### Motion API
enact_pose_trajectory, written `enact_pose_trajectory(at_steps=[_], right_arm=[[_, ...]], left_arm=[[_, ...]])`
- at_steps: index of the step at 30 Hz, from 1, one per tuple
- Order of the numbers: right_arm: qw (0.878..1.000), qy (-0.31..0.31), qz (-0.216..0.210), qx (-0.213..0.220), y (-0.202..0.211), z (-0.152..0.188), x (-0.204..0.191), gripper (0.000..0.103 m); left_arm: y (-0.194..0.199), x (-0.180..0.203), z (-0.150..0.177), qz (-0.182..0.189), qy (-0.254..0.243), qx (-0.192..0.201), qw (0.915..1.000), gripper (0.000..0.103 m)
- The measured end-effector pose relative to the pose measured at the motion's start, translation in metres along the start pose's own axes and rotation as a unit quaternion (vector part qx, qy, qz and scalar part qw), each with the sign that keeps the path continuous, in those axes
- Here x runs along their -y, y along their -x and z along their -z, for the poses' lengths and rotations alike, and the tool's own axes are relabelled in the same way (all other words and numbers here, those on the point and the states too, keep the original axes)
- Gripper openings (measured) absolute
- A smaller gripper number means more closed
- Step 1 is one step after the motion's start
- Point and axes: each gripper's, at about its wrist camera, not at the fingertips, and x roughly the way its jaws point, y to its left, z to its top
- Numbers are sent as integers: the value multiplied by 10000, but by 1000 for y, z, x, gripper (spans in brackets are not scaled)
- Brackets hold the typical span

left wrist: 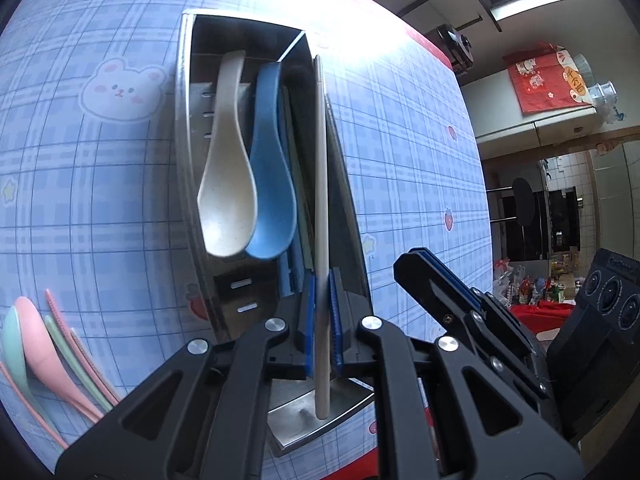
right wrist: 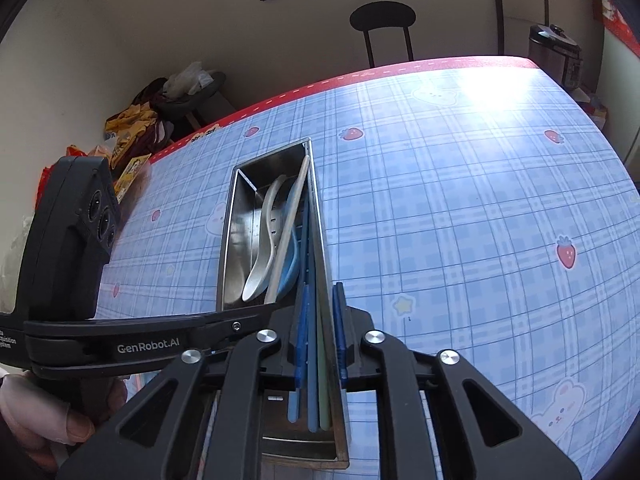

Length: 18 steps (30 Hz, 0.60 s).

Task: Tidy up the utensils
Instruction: 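Open both tools to release the chopsticks in the tray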

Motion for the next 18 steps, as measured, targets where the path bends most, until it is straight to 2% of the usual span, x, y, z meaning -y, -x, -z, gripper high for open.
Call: enact_pose_trajectory(at_steps=[1,3,5,7,9,10,12,18], right_arm=[[10000,1,41,23,3,0,1,32],[9999,-1,100,100,10,0,2,44],[9997,9,163,177,18,-1,2,57],[9994,6,196,272,25,0,1,67],[9991,-13,243,343,31,1,-1,80],[9990,-28,242,384,35,2,-1,82],[9989,-22,195,416,40,4,-5,95],[9973,337,411,498,52,14,-26,97]], left_arm=[[3,2,0,-14,-39,86,10000,28],[13,3,-2,-48,-58,264,9996,42],[25,1,-3,-92,-82,424,9990,48],[42,-3,-3,-196,-114,617,9978,60],[60,-9,-1,-272,-108,827,9961,68],[68,-12,0,-318,-99,921,9952,81],[88,-21,4,-404,-67,1166,9923,93],[136,-47,23,-746,-58,1439,9868,97]])
